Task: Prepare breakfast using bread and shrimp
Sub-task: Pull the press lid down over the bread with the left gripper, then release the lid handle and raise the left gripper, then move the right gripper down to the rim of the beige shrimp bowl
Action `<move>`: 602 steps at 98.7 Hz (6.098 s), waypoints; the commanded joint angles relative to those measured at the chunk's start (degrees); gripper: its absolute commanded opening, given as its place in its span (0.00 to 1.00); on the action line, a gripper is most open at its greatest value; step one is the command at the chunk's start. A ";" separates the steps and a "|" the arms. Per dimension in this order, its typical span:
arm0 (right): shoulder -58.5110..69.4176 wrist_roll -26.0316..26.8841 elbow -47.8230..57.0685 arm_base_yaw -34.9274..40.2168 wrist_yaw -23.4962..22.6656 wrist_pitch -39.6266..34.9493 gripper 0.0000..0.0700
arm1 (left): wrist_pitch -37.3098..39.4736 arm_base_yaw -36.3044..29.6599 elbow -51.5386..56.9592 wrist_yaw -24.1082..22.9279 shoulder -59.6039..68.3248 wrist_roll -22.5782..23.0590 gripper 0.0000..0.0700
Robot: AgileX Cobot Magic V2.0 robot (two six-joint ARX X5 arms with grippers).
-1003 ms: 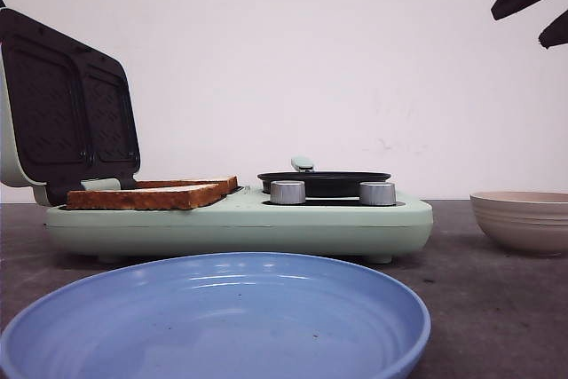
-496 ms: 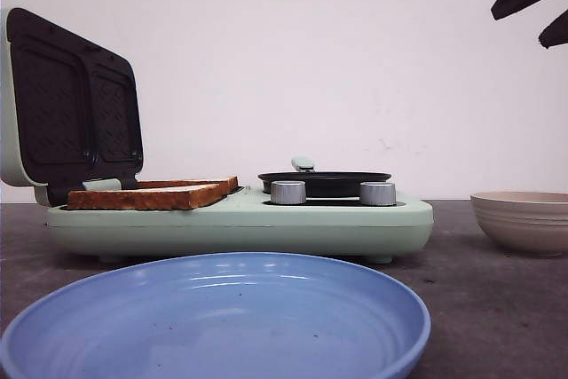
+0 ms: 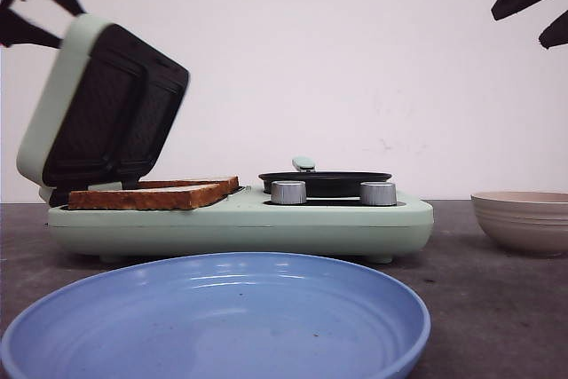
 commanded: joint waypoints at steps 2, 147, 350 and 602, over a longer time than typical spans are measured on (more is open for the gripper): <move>0.20 -0.22 0.24 0.28 -0.04 0.20 0.48 | -1.03 -2.73 0.04 -3.28 2.21 6.86 0.01; 0.17 -0.24 0.24 0.28 -0.04 -0.98 0.48 | -11.17 -18.56 12.98 -9.05 6.34 28.65 0.65; 51.63 -1.46 39.89 -35.10 -18.84 -18.93 0.54 | -26.16 -17.90 -6.19 -23.43 -37.05 43.60 0.61; 72.70 -5.77 39.89 -34.12 -20.11 -25.59 0.41 | -26.14 -17.90 -6.19 -23.43 -36.63 43.80 0.61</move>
